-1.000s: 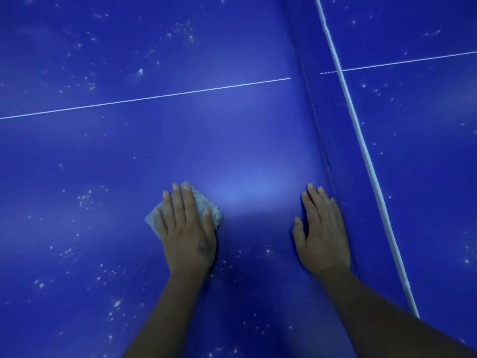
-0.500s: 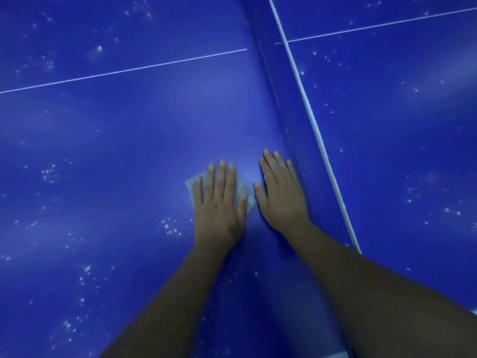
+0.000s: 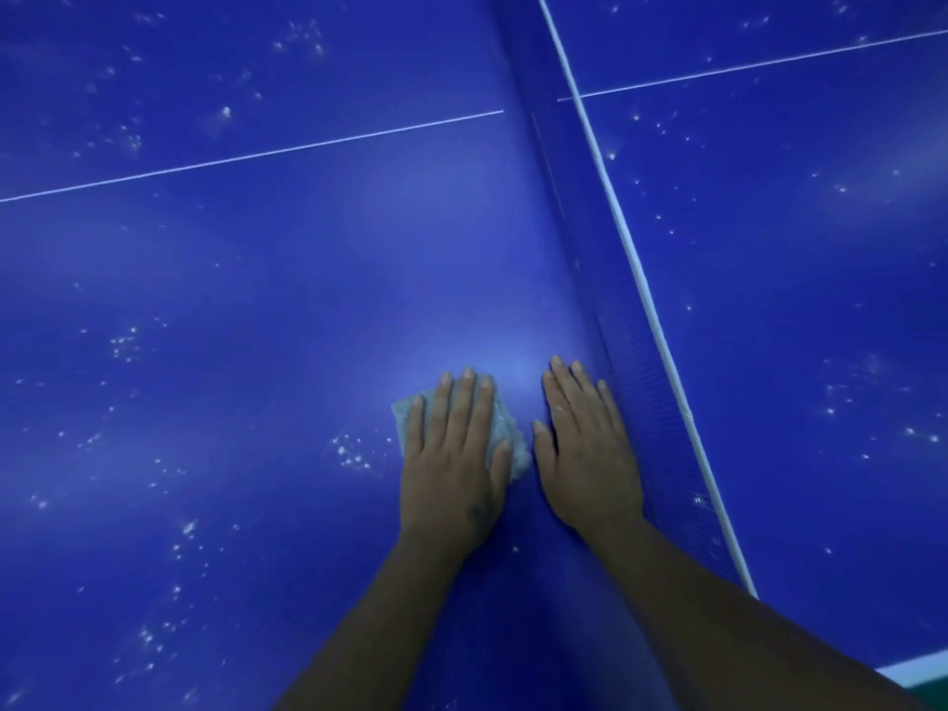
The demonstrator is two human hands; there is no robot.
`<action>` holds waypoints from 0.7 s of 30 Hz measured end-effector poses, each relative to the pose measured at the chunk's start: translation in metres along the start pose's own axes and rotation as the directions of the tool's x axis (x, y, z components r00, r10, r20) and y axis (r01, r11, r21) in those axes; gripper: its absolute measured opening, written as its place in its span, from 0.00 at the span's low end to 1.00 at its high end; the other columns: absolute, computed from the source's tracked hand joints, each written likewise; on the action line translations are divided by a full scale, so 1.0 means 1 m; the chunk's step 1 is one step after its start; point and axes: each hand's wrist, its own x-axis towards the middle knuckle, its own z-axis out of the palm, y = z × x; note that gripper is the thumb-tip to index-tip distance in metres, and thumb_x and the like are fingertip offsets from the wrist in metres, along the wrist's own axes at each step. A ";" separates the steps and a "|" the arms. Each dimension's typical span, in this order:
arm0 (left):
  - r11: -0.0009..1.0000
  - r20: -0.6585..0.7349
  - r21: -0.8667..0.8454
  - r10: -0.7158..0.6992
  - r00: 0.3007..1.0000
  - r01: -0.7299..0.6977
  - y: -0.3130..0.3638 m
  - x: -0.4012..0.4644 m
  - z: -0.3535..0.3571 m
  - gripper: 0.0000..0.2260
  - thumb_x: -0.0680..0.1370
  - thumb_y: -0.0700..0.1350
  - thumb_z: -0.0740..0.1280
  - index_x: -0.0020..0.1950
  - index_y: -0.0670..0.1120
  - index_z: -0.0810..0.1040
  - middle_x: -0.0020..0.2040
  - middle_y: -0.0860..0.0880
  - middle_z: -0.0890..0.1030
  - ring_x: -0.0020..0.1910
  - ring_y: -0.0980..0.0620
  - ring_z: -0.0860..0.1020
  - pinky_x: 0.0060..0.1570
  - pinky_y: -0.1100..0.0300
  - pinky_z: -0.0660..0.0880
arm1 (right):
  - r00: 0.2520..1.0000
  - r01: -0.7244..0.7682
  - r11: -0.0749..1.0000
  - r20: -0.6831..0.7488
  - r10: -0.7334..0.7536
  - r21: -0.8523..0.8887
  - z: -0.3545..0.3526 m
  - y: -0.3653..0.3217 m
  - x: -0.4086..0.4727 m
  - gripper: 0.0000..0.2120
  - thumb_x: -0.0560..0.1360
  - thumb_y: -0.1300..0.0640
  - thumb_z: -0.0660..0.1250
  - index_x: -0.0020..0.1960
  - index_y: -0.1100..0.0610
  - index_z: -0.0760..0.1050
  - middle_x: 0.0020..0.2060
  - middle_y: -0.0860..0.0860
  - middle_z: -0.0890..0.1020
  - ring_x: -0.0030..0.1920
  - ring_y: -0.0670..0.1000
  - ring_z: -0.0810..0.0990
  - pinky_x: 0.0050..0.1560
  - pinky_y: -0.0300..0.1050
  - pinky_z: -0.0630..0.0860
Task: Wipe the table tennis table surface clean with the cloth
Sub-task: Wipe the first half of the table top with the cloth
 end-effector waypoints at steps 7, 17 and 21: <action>0.989 -0.041 -0.014 -0.149 0.988 0.149 -0.090 0.089 -0.010 0.29 0.87 0.57 0.52 0.86 0.45 0.60 0.85 0.45 0.61 0.85 0.43 0.56 0.82 0.39 0.52 | 1.000 -0.018 0.999 -0.003 0.018 0.036 0.000 -0.001 0.001 0.27 0.87 0.52 0.58 0.84 0.61 0.62 0.84 0.53 0.62 0.86 0.54 0.56 0.84 0.60 0.56; 0.927 -0.005 0.023 -0.375 0.927 0.375 -0.065 -0.073 -0.019 0.30 0.88 0.54 0.52 0.87 0.44 0.52 0.87 0.45 0.53 0.86 0.44 0.50 0.82 0.37 0.53 | 0.999 -0.046 0.997 0.029 0.044 0.062 -0.001 -0.001 0.000 0.28 0.87 0.51 0.57 0.84 0.60 0.61 0.85 0.52 0.60 0.86 0.53 0.55 0.85 0.60 0.55; 0.907 -0.035 0.046 -0.418 0.908 0.419 -0.079 -0.040 -0.015 0.29 0.88 0.55 0.50 0.87 0.44 0.52 0.87 0.45 0.53 0.86 0.44 0.50 0.82 0.37 0.52 | 0.999 -0.035 0.998 0.028 0.034 0.054 0.000 -0.002 0.000 0.28 0.87 0.51 0.56 0.84 0.60 0.61 0.85 0.52 0.60 0.86 0.53 0.55 0.84 0.60 0.56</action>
